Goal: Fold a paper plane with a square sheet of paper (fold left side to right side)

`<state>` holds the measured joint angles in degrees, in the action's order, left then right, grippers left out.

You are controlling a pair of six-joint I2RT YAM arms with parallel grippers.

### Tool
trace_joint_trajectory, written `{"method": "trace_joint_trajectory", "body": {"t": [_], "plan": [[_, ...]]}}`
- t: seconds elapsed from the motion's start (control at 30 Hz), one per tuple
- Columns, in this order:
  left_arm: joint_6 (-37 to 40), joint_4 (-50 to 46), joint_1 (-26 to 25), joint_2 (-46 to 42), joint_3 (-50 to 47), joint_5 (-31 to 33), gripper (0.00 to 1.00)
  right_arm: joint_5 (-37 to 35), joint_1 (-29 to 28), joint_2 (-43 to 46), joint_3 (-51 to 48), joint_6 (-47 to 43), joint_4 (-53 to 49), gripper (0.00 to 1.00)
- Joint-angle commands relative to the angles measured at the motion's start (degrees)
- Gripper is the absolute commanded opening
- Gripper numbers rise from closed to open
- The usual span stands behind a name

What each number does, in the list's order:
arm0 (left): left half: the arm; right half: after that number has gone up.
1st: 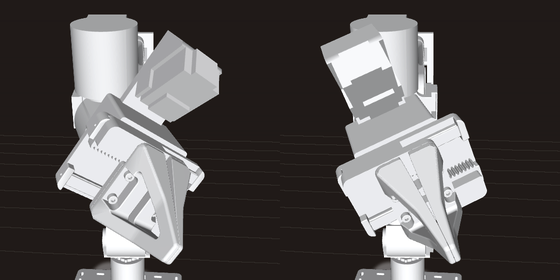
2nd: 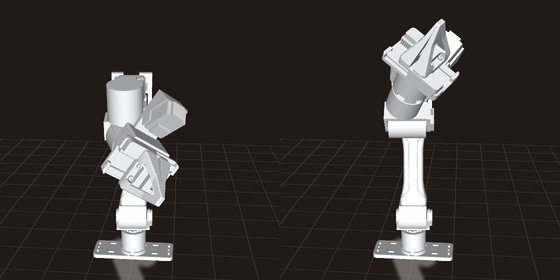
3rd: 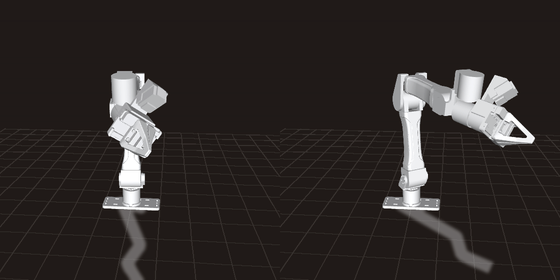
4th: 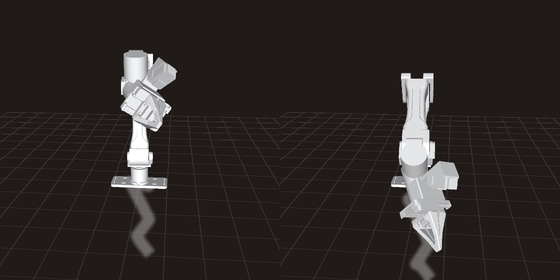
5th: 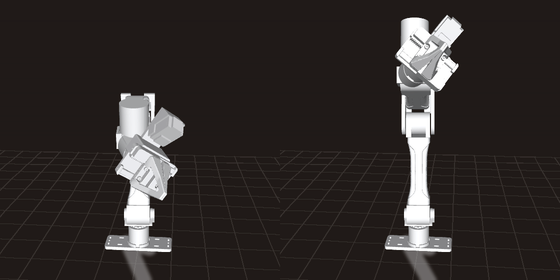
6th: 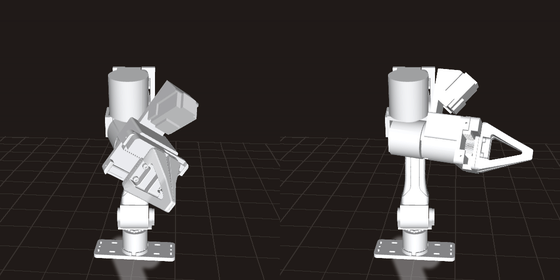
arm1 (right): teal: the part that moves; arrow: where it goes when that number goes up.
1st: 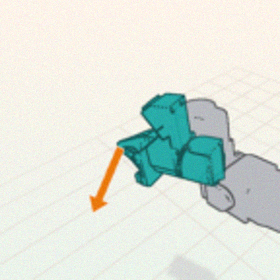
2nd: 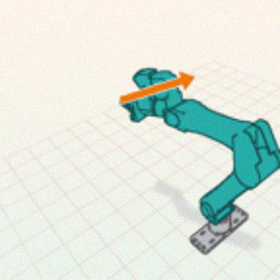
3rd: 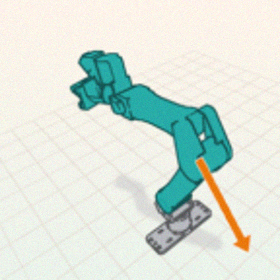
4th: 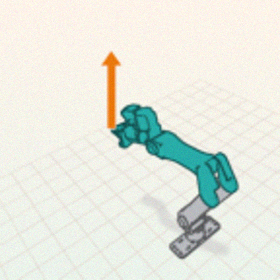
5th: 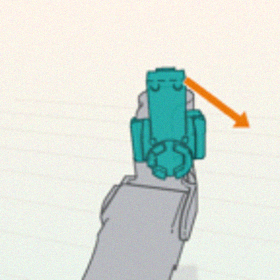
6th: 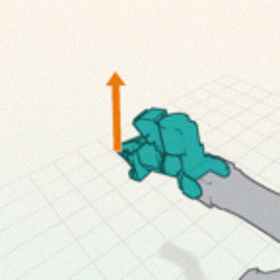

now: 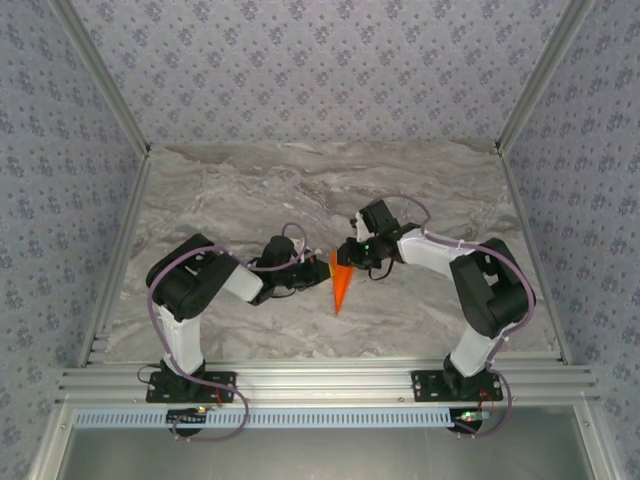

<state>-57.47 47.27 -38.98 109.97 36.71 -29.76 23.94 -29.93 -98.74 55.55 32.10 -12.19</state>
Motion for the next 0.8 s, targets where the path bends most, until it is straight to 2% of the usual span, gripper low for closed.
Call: {"method": "trace_joint_trajectory", "body": {"t": [0.0, 0.77], "plan": [[2.98, -5.60, 0.44, 0.46, -0.04, 2.73, 0.00, -2.06, -0.46, -1.48, 1.73, -0.44, -3.10, 0.23], [3.38, -6.73, 0.28, 1.70, 1.14, 2.19, 0.00, -6.18, -0.60, -3.30, 0.39, -1.61, -6.17, 0.22]]}}
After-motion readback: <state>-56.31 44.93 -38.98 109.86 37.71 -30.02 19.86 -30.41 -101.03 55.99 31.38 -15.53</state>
